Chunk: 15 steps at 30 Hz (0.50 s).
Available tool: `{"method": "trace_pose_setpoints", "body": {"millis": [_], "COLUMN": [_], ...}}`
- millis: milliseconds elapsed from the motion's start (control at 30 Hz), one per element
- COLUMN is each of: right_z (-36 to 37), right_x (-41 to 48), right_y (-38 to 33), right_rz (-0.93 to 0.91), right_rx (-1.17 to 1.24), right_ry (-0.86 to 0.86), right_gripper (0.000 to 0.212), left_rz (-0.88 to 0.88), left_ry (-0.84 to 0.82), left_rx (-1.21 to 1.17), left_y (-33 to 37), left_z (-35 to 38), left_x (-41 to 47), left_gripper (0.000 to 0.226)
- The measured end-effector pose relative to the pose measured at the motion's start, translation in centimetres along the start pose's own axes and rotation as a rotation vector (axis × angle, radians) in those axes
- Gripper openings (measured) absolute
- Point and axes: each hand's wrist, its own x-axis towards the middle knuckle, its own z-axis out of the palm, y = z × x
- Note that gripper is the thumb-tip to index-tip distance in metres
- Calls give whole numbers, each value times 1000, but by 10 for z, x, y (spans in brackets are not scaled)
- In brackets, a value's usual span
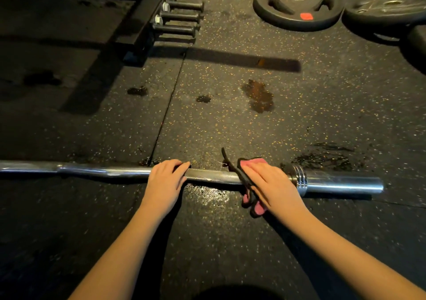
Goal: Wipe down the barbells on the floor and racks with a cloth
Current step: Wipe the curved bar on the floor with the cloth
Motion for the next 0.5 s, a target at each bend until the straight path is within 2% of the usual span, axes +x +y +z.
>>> {"method": "trace_pose_setpoints", "body": {"millis": [100, 200, 300, 400, 500], "right_z": [8, 22, 23, 15, 17], "right_x": [24, 63, 70, 43, 25], "right_y": [-24, -53, -50, -26, -17], "right_rz": [-25, -89, -137, -166, -181], "right_rx": [-61, -80, -101, -38, -109], "right_ry": [49, -98, -260, -136, -13], "right_gripper": [46, 50, 56, 50, 62], "left_rz": [-7, -18, 2, -24, -70], "left_ry": [38, 28, 44, 94, 100], "left_rx": [-9, -19, 2, 75, 130], "left_y": [0, 2, -1, -9, -15], "left_z": [-1, -3, -2, -2, 1], "left_x": [1, 2, 2, 2, -3], "left_gripper": [38, 38, 38, 35, 38]}}
